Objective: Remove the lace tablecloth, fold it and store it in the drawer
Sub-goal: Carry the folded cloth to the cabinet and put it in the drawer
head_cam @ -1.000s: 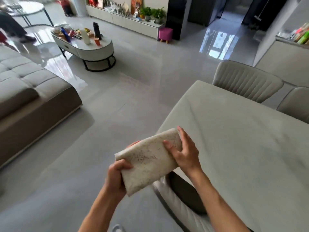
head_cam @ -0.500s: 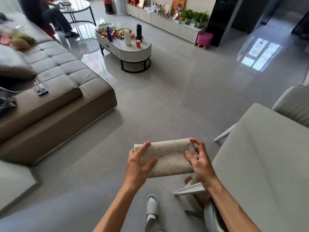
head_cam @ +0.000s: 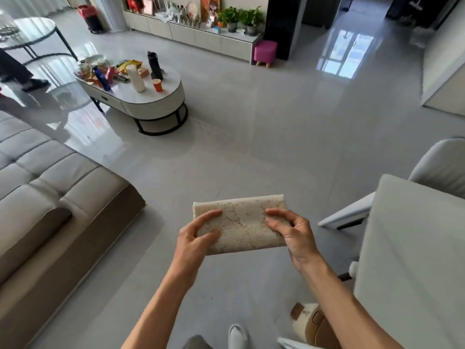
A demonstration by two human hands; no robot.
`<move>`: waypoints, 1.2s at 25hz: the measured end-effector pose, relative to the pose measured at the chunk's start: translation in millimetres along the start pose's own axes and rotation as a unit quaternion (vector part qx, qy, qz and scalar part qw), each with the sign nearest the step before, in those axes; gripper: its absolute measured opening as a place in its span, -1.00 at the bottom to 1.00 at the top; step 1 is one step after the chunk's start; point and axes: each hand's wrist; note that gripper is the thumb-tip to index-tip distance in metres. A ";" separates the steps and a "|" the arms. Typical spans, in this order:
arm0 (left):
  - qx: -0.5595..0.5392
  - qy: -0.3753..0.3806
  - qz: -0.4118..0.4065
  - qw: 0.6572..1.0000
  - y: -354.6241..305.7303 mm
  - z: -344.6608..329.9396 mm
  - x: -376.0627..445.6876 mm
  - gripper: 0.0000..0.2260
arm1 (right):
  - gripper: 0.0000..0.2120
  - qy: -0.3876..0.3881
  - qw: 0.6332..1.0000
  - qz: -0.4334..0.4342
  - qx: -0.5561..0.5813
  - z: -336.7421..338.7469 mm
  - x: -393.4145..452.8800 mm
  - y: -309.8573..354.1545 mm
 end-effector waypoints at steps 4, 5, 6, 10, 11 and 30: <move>0.024 0.072 0.010 0.997 -36.6 2.6 117.6 -0.65 | -0.83 -0.039 0.999 0.007 -0.003 0.2 93.4 24.4; 0.030 0.086 0.016 0.996 -45.4 7.7 153.0 -0.65 | -0.82 -0.037 0.999 0.007 -0.011 -1.0 122.4 31.5; 0.035 0.103 0.026 0.994 -54.2 15.1 189.1 -0.64 | -0.80 -0.028 0.999 0.003 -0.027 -3.7 152.3 38.5; 0.055 0.164 0.079 0.982 -93.9 48.7 332.7 -0.54 | -0.68 -0.009 0.997 -0.028 -0.075 -25.5 271.7 80.5; 0.054 0.171 0.077 0.981 -104.1 55.1 362.0 -0.53 | -0.68 -0.003 0.996 -0.024 -0.081 -32.3 298.1 91.8; 0.035 0.129 0.039 0.990 -309.8 72.1 969.3 -0.47 | -0.54 0.014 0.988 0.026 -0.149 -61.6 917.7 319.5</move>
Point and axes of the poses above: each hand's wrist, its own x-axis towards the middle knuckle, its own z-axis out of the back of the hand, y = z × x, and after that the axes turned 7 degrees about y, right-handed
